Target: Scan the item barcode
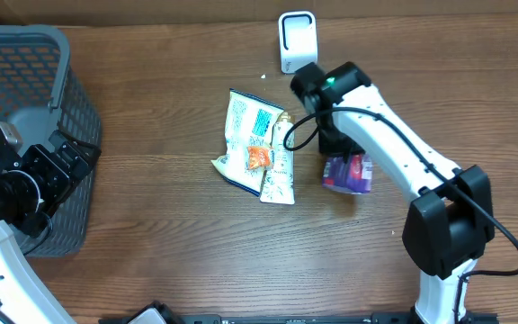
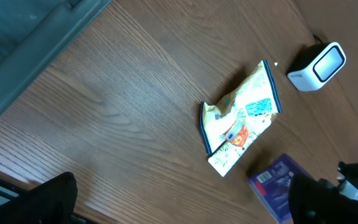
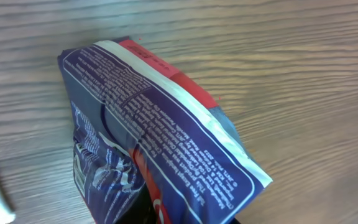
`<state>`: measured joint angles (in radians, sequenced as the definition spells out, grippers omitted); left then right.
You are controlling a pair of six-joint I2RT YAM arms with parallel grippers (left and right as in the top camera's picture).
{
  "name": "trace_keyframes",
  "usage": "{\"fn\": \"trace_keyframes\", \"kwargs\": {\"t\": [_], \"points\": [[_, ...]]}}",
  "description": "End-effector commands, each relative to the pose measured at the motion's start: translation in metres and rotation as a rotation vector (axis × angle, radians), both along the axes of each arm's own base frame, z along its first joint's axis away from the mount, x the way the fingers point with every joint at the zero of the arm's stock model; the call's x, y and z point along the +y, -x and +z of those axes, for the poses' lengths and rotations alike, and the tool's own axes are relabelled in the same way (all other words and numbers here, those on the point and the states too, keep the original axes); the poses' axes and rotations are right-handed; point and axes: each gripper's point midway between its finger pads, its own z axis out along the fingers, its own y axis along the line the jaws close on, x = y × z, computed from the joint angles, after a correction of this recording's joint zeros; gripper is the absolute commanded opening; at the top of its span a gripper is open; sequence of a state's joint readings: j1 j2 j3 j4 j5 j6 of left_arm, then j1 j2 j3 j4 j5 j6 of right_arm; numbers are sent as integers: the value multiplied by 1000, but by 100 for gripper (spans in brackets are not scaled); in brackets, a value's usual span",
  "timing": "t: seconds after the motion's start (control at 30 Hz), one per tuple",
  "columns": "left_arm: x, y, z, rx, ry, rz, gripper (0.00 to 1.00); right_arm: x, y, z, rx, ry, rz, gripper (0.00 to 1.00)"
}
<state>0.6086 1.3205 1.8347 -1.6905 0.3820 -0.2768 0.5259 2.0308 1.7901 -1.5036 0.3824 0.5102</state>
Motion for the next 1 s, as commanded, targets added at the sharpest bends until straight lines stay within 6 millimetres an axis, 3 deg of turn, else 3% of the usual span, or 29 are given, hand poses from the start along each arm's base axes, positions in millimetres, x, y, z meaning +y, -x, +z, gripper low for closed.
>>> {"fn": "trace_keyframes", "kwargs": {"t": [0.0,0.27,0.47,0.5,0.6,0.67,0.7,0.77,0.87,0.97], "points": [[-1,-1,-1,1,-6,-27,100,27,8,-14,29,-66,13,19],[-1,-1,-1,1,-6,-27,100,96,24,-26,50,-224,117,33],[-1,-1,-1,1,-6,-27,100,143,21,-10,25,-398,166,39],[-1,-1,-1,1,-6,-27,100,160,18,-1,20,-480,200,40],[-1,-1,-1,1,-6,-27,100,178,13,13,5,-566,245,46],[-1,-1,-1,1,-6,-27,100,179,7,22,-18,-579,248,53],[-1,-1,-1,1,-6,-27,100,177,4,26,-25,-581,244,62],[-1,-1,-1,1,-6,-27,100,169,-2,34,-33,-572,250,71],[-1,-1,-1,1,-6,-27,100,141,-11,44,-27,-540,187,77],[-1,-1,-1,1,-6,-27,100,108,-12,41,18,-504,109,91]]}}
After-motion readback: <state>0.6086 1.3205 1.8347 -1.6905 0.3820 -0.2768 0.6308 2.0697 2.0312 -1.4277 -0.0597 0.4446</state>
